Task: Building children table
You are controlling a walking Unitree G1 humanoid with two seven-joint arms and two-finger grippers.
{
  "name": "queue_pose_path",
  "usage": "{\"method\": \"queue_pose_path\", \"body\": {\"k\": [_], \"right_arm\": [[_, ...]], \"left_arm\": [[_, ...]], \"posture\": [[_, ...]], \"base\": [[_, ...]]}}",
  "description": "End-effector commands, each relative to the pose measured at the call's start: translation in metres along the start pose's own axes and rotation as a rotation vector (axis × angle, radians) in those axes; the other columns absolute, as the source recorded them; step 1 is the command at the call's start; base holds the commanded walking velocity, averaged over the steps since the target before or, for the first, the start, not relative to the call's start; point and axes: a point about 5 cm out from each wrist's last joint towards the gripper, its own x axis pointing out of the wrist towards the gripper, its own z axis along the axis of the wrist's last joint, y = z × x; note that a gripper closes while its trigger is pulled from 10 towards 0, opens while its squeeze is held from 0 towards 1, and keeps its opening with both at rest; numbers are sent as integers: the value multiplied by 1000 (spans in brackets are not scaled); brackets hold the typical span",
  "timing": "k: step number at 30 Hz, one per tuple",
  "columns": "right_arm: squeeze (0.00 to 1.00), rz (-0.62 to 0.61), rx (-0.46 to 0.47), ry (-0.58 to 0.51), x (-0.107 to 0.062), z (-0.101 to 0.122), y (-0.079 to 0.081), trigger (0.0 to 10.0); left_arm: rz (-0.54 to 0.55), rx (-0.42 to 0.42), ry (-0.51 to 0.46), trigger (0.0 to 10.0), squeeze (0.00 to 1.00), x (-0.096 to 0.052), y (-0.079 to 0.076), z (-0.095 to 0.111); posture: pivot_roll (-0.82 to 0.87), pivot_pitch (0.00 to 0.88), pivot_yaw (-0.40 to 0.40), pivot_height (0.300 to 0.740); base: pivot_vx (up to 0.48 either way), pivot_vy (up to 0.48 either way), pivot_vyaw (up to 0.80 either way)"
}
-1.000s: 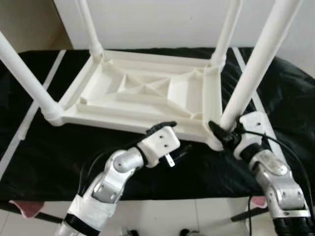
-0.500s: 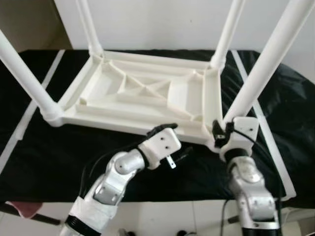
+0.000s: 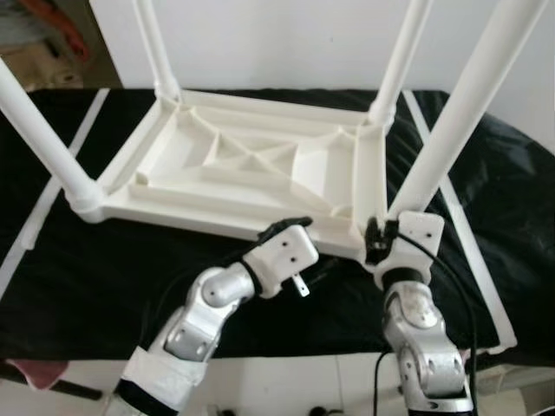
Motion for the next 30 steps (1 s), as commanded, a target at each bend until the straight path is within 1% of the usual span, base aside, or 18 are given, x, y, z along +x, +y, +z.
{"method": "queue_pose_path", "body": {"k": [1,6,8,12,13,14,15,16,22,25,27,30], "right_arm": [[1000,-8,-14,6,-2,-4,-3,10000],[1000,12,-14,-48,-4,4,-11,10000],[1000,19,-14,-54,-5,5,-12,10000],[1000,63,-10,-80,-5,8,-14,10000],[1000,100,-7,-95,-5,10,-13,10000],[1000,100,-7,-95,-5,10,-13,10000],[43,126,-5,-100,-4,11,-13,10000],[0,151,-5,-106,-4,11,-12,10000],[0,262,-11,-124,2,13,-15,10000],[0,275,-10,-124,4,13,-17,10000],[0,312,-30,-127,11,12,-21,10000],[0,322,-38,-127,13,12,-23,10000]], "left_arm": [[29,-8,15,10000,0,-3,0,-4],[35,-9,16,10000,0,-2,0,-4],[37,-9,15,10000,0,-2,0,-4],[47,-10,9,10000,0,1,3,-2],[48,-17,2,10000,0,1,3,-1],[48,-17,2,10000,0,1,3,-1],[42,-19,1,10000,0,0,2,-2],[36,-21,1,10000,0,0,1,-2],[27,-24,-1,10000,0,0,-1,0],[27,-24,-2,10000,0,0,-1,0],[29,-26,-9,10000,0,1,-1,1],[31,-27,-12,10000,0,1,-1,2]], "posture": [[-119,155,-7,740],[-127,159,-6,740],[-128,160,-7,740],[-129,163,-7,740],[-128,162,-7,740],[-128,162,-7,740],[-128,158,-7,740],[-126,158,-8,740],[-124,154,-11,740],[-123,151,-11,740],[-122,149,-16,740],[-122,149,-16,740]], "base": [[0,0,0],[0,0,0],[0,0,0],[0,0,0],[0,0,0],[0,0,0],[0,0,0],[0,0,0],[0,0,0],[0,0,0],[0,0,0],[0,0,0]]}}
